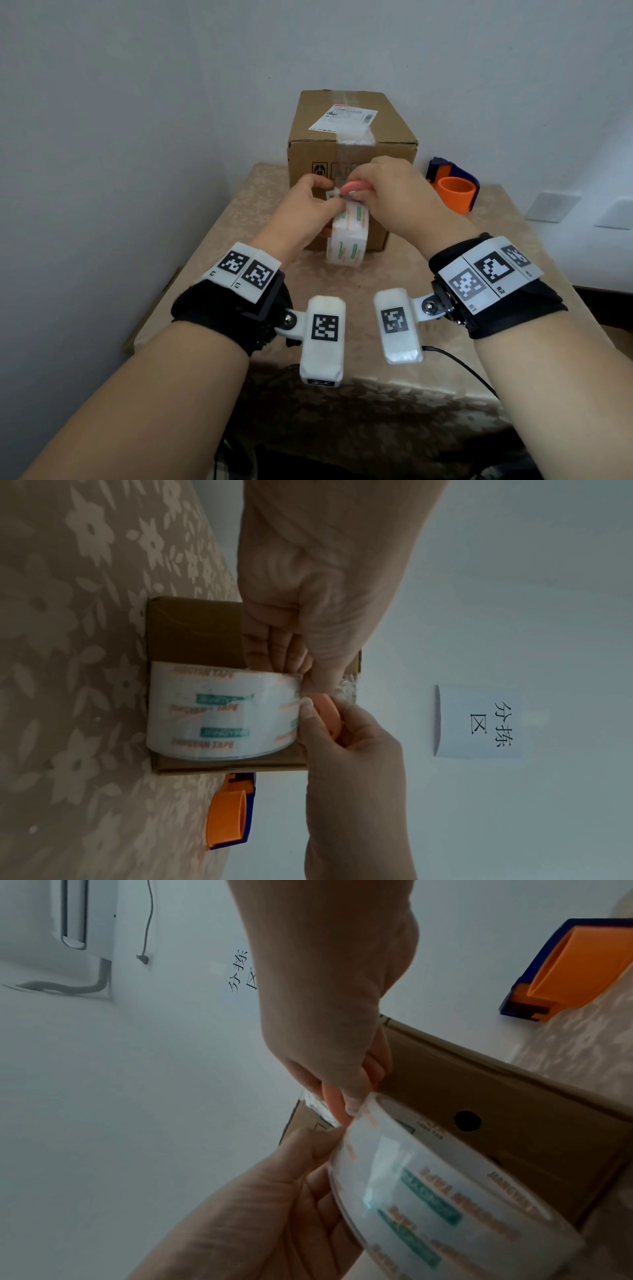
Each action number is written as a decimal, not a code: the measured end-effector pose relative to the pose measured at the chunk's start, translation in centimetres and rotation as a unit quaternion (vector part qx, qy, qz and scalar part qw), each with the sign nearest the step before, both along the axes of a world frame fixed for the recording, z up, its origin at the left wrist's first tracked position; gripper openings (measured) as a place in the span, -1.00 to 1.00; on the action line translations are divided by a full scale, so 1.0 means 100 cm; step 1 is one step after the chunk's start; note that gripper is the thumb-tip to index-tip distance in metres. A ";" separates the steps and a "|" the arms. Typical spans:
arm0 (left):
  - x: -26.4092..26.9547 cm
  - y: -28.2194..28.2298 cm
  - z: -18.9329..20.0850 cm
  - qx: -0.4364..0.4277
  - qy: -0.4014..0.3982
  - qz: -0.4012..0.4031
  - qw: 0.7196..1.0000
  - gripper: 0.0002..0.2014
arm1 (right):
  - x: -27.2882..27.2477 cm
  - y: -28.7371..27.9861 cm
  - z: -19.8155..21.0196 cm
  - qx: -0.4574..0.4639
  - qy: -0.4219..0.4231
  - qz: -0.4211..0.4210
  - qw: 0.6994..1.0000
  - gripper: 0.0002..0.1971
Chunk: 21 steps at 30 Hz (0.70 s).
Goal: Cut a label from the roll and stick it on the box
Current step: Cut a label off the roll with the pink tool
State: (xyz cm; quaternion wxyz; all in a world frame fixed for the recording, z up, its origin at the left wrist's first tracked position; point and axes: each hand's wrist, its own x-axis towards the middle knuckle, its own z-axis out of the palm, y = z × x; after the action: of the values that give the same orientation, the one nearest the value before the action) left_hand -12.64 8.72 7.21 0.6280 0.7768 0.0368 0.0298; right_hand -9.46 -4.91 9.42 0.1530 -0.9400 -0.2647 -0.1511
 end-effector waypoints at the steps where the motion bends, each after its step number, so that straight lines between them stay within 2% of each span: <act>1: 0.001 0.000 0.000 0.005 0.003 0.003 1.000 -0.68 | 0.001 -0.002 0.000 -0.006 0.003 -0.005 1.000 -0.78; 21: 0.008 0.002 -0.004 -0.011 0.017 -0.023 1.000 -0.80 | -0.003 -0.011 -0.004 -0.030 -0.032 -0.008 0.999 -0.80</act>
State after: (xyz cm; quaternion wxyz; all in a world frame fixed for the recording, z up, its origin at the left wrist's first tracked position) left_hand -11.82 8.96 6.85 0.6365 0.7707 0.0297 0.0014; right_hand -9.74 -5.98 8.99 0.1147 -0.9411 -0.2660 -0.1746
